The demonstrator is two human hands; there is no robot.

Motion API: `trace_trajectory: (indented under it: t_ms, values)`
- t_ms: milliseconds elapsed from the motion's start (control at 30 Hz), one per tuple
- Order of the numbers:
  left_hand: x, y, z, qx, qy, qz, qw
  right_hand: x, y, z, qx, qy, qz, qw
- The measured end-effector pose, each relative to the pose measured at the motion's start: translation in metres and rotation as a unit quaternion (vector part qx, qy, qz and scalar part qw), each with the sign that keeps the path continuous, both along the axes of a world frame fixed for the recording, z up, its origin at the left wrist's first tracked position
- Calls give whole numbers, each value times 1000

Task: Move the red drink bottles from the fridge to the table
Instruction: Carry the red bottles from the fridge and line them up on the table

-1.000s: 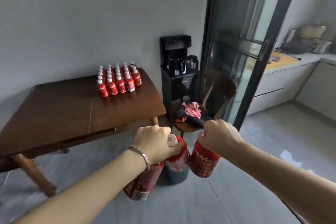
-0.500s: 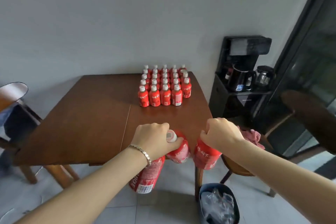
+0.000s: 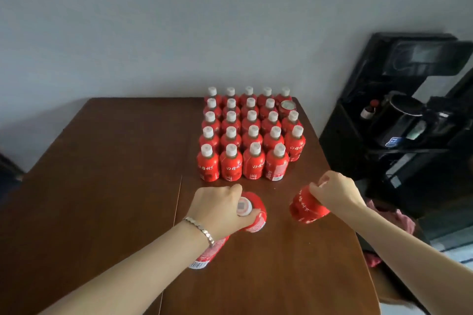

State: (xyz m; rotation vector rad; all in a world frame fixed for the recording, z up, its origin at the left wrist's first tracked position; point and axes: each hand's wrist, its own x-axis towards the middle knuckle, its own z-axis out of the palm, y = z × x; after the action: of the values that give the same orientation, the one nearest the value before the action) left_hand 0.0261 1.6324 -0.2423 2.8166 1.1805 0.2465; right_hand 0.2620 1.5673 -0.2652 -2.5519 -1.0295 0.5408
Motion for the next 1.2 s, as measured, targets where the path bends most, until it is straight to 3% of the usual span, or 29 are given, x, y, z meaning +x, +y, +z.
trace_trajectory:
  t_ms: [100,233,633,733,800,833,900,1000,1067,1133,1200]
  values:
    - [10,47,-24,52,-62,-42,996,19,39,-20,5,10,-55,998]
    - [25,85,-51,41,-90,-87,991,45,81,-44,21,26,-144,989]
    - [63,120,-101,-3,-52,-72,996,90,153,-88,102,180,-234,950]
    - [69,118,-105,-13,-57,-62,996,92,138,-102,99,315,-338,881]
    - [72,117,-105,-23,-59,-60,996,83,133,-115,114,465,-394,785]
    - [73,116,-105,-29,-57,-55,996,80,132,-121,137,500,-401,755]
    - [75,115,-103,-39,-53,-40,997,77,132,-123,184,515,-396,738]
    - [76,115,-99,-53,-47,-21,997,62,126,-116,197,504,-375,753]
    - [73,114,-97,-60,-33,-11,998,34,113,-120,89,467,-294,829]
    - [70,115,-99,-51,-27,-18,998,-1,98,-127,-3,382,-100,919]
    - [64,116,-100,-58,11,-48,997,-33,91,-124,47,313,86,945]
